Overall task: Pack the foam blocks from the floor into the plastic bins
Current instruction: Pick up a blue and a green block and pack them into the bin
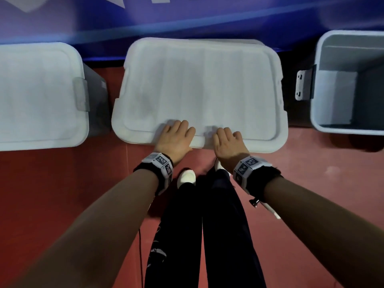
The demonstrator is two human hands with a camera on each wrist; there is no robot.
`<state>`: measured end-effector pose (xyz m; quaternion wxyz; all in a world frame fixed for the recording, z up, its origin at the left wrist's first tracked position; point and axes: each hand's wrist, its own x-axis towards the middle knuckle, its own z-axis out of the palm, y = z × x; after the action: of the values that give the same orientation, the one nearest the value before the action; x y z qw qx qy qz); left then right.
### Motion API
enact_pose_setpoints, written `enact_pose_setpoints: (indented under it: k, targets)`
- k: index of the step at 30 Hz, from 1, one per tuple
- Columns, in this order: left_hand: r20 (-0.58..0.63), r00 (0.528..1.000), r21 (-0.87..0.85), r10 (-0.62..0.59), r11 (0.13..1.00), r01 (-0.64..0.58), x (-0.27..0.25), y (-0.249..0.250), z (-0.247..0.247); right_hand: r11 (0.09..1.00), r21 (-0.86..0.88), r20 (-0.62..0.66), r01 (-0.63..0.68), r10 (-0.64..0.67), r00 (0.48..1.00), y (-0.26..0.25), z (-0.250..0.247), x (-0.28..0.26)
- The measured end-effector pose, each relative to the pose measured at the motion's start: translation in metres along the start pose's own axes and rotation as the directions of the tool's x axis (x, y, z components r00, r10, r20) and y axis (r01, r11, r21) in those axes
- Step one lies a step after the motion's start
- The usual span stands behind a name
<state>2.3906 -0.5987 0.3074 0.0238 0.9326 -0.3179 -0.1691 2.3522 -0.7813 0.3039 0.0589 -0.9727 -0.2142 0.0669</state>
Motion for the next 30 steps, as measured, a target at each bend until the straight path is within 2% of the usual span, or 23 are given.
enact_pose_setpoints:
  k: [4,8,10,12,14,17,20,22,24,26,28,30]
  targets:
    - [-0.029,0.999,0.009,0.014,1.000,-0.014,0.026,0.005,0.012,0.999,-0.037,-0.031,-0.037,0.036,0.999,0.022,0.020,0.006]
    - [-0.002,1.000,0.006,0.002,1.000,-0.002,0.049,0.004,0.040,0.999,-0.039,-0.025,-0.022,0.021,0.999,0.046,0.050,0.017]
    - [0.020,1.000,0.008,-0.011,1.000,0.011,0.057,0.003,0.060,1.000,0.008,0.058,0.022,-0.023,0.998,0.054,0.067,0.021]
    - [0.010,1.000,0.037,-0.016,0.999,0.015,0.061,0.001,0.086,0.999,0.046,0.200,0.028,-0.036,0.979,0.059,0.085,0.021]
    - [0.012,1.000,0.043,-0.012,0.999,0.011,0.060,-0.004,0.109,0.995,0.090,0.328,-0.053,0.021,0.945,0.063,0.099,0.017]
    - [0.006,0.999,0.062,0.036,0.997,-0.036,0.062,-0.008,0.124,0.963,0.134,0.498,-0.232,0.137,0.856,0.073,0.109,0.009]
    - [-0.019,1.000,0.123,-0.010,0.992,0.013,0.071,-0.005,0.123,0.918,0.207,0.476,-0.339,0.208,0.854,0.087,0.107,0.009]
    - [0.035,0.998,0.084,-0.057,0.995,0.054,0.083,0.001,0.121,0.861,0.194,0.374,-0.471,0.379,0.846,0.105,0.105,0.009]
    - [0.157,0.986,0.046,-0.065,0.997,0.058,0.097,0.008,0.121,0.749,0.170,0.260,-0.640,0.593,0.762,0.125,0.105,0.007]
    - [0.303,0.952,0.038,-0.049,0.998,0.039,0.116,0.019,0.115,0.602,0.143,0.231,-0.785,0.751,0.618,0.145,0.106,0.008]
    - [0.368,0.929,0.014,-0.027,1.000,0.023,0.136,0.033,0.107,0.460,0.123,0.302,-0.879,0.827,0.475,0.165,0.110,0.010]
    - [0.382,0.924,-0.030,-0.021,0.999,0.035,0.158,0.049,0.105,0.341,0.138,0.433,-0.930,0.823,0.367,0.190,0.113,0.012]
